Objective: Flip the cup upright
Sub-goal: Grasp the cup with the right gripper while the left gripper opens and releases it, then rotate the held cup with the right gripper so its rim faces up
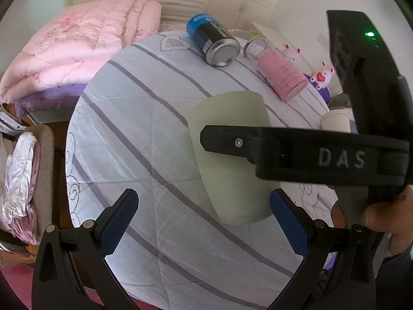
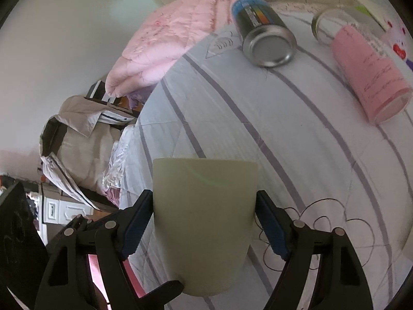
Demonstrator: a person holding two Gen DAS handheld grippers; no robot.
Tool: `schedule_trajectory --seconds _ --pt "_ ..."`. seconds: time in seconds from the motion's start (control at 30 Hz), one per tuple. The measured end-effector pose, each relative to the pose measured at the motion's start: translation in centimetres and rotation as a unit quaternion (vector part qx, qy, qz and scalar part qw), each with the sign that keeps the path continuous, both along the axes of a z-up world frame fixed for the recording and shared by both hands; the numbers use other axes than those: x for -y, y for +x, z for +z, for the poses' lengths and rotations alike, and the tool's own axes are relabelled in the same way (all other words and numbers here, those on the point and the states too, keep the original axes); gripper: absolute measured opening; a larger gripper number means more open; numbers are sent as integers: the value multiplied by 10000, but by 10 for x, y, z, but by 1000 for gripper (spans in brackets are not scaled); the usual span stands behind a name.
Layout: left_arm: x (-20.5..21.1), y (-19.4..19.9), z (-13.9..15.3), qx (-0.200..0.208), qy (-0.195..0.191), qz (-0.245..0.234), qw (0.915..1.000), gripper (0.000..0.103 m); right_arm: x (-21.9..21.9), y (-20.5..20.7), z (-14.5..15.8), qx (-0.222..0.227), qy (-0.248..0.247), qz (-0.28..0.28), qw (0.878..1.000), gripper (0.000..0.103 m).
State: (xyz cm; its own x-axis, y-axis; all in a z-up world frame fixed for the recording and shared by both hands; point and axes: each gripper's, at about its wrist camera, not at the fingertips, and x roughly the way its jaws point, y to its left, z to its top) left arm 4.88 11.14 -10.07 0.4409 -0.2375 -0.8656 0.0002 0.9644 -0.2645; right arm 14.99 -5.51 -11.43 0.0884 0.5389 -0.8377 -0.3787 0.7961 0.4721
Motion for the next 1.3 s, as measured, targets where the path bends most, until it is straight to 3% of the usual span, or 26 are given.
schedule_trajectory --seconds 0.5,0.83,1.07,1.3 --pt "35 25 -8 52 169 -65 9998 103 41 -1 30 1273 -9 -227 9916 80" --pt "47 36 -18 7 446 23 9990 103 50 -20 37 2420 -268 -107 9699 80" --pt "51 27 -23 16 544 -7 9985 103 58 -39 32 2767 -261 -3 9606 80" --pt "54 17 -21 186 1060 3 9942 103 52 -47 34 2990 -435 172 9531 80"
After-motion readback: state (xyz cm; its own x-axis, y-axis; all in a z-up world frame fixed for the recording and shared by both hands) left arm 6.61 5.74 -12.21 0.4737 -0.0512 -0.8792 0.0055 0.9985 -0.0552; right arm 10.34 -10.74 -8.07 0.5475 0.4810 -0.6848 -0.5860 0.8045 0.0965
